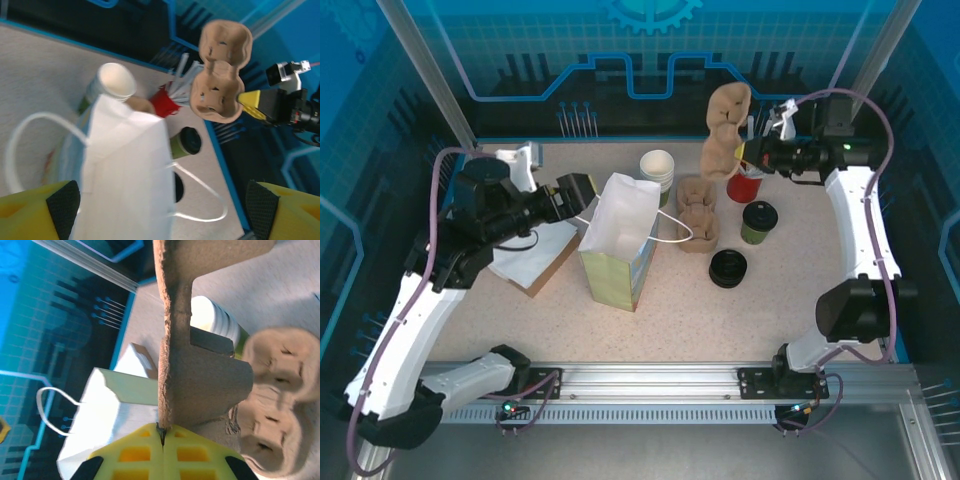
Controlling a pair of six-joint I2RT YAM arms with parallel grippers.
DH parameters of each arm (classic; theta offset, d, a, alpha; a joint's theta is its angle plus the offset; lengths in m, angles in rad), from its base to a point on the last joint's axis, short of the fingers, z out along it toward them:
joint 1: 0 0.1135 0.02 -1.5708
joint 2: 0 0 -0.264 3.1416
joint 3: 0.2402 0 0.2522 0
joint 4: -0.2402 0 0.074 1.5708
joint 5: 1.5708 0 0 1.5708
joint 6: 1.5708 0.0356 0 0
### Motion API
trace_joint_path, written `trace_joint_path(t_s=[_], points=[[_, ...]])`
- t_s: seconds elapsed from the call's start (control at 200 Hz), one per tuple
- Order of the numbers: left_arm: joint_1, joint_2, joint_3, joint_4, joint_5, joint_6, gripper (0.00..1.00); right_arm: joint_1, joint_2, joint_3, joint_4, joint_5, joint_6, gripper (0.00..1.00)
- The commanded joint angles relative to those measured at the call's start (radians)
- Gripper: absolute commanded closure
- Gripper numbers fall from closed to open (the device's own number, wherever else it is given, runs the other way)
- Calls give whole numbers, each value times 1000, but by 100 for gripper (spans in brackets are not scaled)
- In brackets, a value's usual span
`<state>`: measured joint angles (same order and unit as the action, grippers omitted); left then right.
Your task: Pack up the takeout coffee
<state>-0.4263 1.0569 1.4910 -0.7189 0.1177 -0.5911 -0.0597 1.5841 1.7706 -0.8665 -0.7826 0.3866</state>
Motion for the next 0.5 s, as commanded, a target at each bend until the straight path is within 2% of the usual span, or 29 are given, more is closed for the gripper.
trace_joint_path(t_s=[0.0, 0.09, 0.32, 0.495], points=[[6, 73, 65, 118, 180, 23, 11, -4, -54, 57, 77, -132, 80, 100], [0, 136, 105, 179, 252, 8, 13, 10, -82, 72, 146, -198, 132, 100], [-31, 298, 239, 269, 355, -2, 13, 77, -125, 106, 225, -301, 245, 100], [-54, 379, 311, 304, 377, -14, 14, 130, -141, 109, 286, -326, 320, 100]])
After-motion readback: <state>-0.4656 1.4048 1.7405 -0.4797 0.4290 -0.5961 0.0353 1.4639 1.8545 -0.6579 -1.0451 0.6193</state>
